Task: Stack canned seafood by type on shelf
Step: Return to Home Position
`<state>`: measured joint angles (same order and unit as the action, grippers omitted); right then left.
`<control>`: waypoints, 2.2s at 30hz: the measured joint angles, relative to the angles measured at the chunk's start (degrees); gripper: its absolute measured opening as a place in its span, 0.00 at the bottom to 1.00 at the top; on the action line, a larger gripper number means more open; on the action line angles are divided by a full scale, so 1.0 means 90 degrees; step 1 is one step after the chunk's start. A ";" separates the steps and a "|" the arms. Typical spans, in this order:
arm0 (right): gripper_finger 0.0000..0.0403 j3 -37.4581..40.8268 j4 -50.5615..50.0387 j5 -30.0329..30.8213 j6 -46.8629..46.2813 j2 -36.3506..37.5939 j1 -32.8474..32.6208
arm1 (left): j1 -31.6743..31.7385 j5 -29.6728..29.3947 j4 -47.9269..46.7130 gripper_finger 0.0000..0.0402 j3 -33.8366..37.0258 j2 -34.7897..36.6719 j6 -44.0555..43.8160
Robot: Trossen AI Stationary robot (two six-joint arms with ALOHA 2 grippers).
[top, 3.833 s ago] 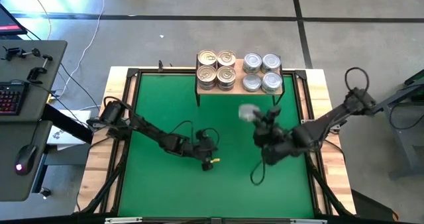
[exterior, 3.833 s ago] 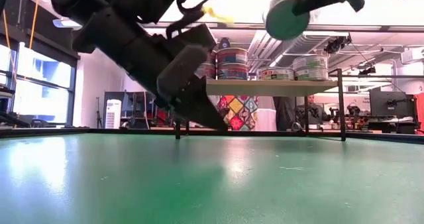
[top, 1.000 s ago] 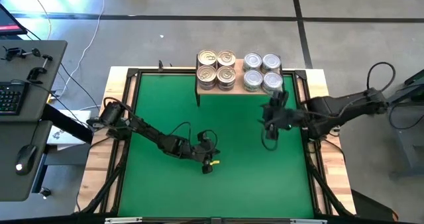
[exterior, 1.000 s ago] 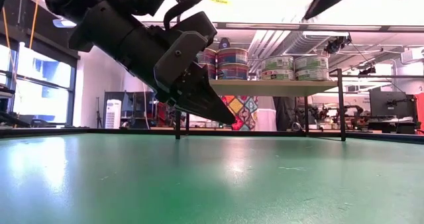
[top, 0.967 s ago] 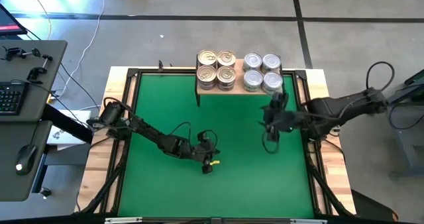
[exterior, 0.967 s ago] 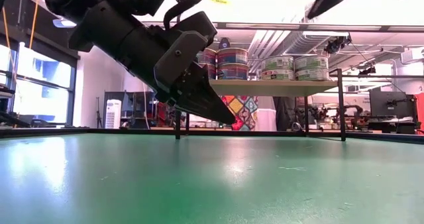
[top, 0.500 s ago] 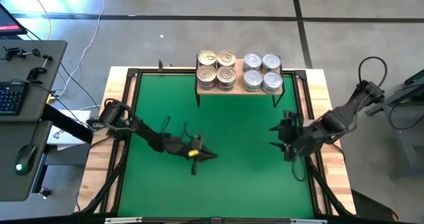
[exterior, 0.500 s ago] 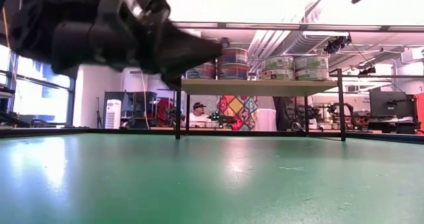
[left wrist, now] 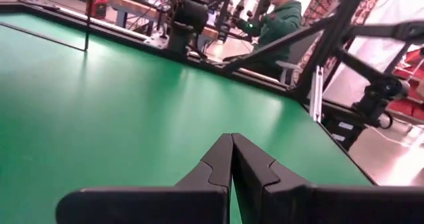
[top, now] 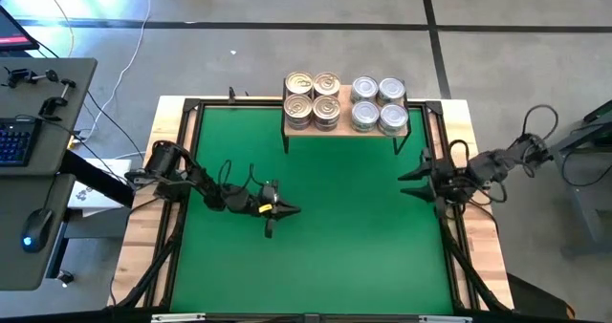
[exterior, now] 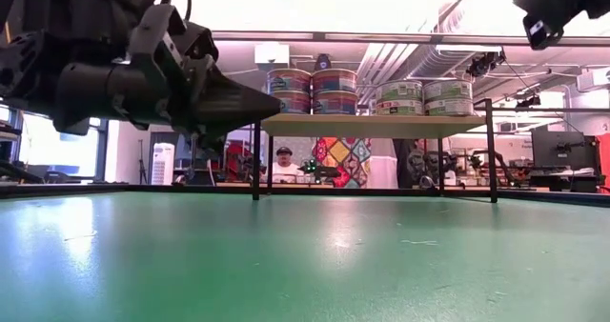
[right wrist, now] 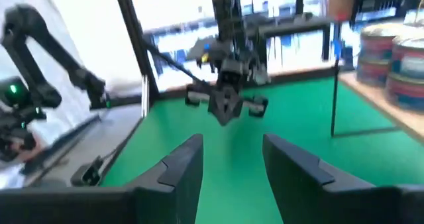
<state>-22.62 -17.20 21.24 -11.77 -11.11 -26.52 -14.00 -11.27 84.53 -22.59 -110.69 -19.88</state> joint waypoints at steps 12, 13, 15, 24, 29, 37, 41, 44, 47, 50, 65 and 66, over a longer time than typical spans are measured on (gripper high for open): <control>0.37 0.0785 0.0584 -0.1521 0.0862 0.1135 0.1200 | 0.0873 0.1308 0.0236 0.00 0.0135 0.0245 -0.0333; 0.37 0.0843 0.0617 -0.1609 0.0864 0.1153 0.1283 | 0.0963 0.1398 0.0274 0.00 0.0180 0.0340 -0.0342; 0.37 0.1054 0.0902 -0.1921 0.0844 0.1187 0.1431 | 0.1098 0.1480 0.0256 0.00 0.0436 0.0648 -0.0393; 0.26 0.2306 0.2490 -0.2740 0.0809 0.1211 0.2153 | 0.1374 0.1360 0.0131 0.00 0.1659 0.2594 -0.0231; 0.05 0.2449 0.2781 -0.3215 0.0811 0.1201 0.2574 | 0.1754 0.1366 -0.0498 0.00 0.2315 0.3789 -0.0226; 0.04 0.2449 0.2760 -0.3333 0.0627 0.1187 0.2911 | 0.2527 0.2552 -0.2323 0.00 0.2432 0.5762 -0.0017; 0.01 0.2449 0.2747 -0.3348 0.0527 0.1199 0.2920 | 0.2783 0.3246 -0.3169 0.00 0.2418 0.6825 0.0263; 0.01 0.2451 0.2737 -0.3350 0.0472 0.1199 0.2919 | 0.2882 0.3274 -0.4283 0.00 0.2421 0.7652 0.0409; 0.00 0.2451 0.2632 -0.3367 0.0415 0.1199 0.2919 | 0.2878 0.3106 -0.5476 0.00 0.2421 0.8490 0.0597; 0.00 0.2451 0.2511 -0.3367 0.0312 0.1196 0.2919 | 0.2789 0.2582 -0.6400 0.00 0.2424 0.9339 0.0635; 0.00 0.2451 0.2454 -0.3365 0.0308 0.1196 0.2919 | 0.1448 0.0177 -0.9128 0.00 0.2421 1.1755 0.0936; 0.00 0.2451 0.2441 -0.3365 0.0308 0.1196 0.2919 | 0.1365 0.0088 -0.9197 0.00 0.2421 1.1799 0.0970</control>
<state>-0.56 4.77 -9.04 -8.99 -0.34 -0.25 -1.72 -10.48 1.75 -0.80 -4.51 -11.14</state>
